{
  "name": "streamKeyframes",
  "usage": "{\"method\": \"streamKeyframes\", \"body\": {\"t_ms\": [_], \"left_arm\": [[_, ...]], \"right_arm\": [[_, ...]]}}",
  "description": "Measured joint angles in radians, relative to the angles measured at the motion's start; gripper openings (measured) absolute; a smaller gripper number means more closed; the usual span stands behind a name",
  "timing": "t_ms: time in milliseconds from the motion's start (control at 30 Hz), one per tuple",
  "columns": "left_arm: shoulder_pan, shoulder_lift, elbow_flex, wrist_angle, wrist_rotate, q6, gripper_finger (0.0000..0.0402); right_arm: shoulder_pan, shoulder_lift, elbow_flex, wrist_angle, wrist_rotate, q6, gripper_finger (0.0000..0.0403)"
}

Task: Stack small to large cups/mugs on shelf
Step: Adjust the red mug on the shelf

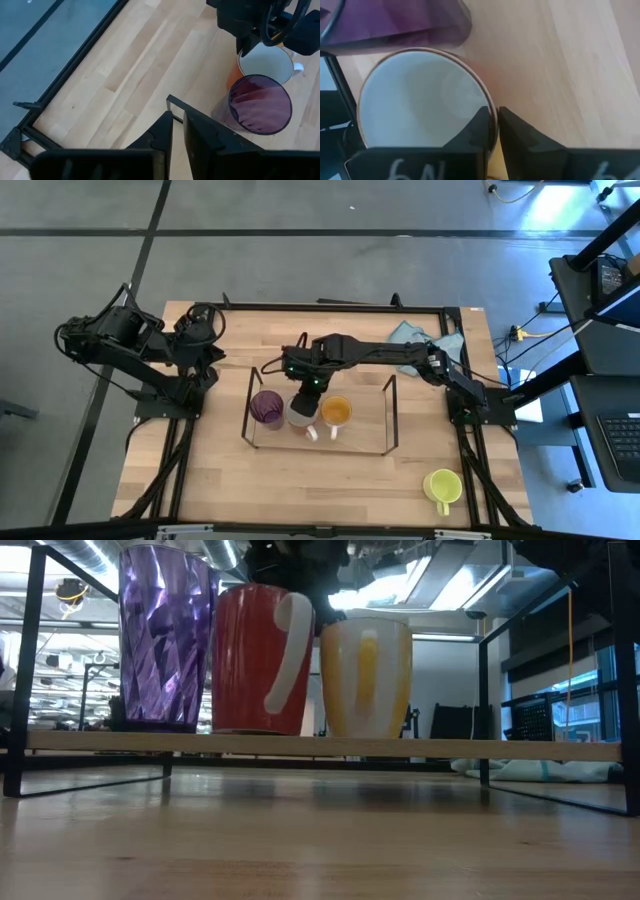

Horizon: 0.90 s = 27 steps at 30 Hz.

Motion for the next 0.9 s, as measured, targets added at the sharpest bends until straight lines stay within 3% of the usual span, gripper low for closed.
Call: {"method": "streamKeyframes", "body": {"t_ms": [467,900], "left_arm": [[0.000,0.000,0.000,0.000,-0.019,0.056,0.0041],[0.000,0.000,0.000,0.000,-0.024,0.100,0.0041]], "right_arm": [[0.018,-0.017,0.020,-0.031,0.028,0.046,0.0033],[0.060,-0.019,0.021,-0.050,0.167,0.235,0.0036]]}}
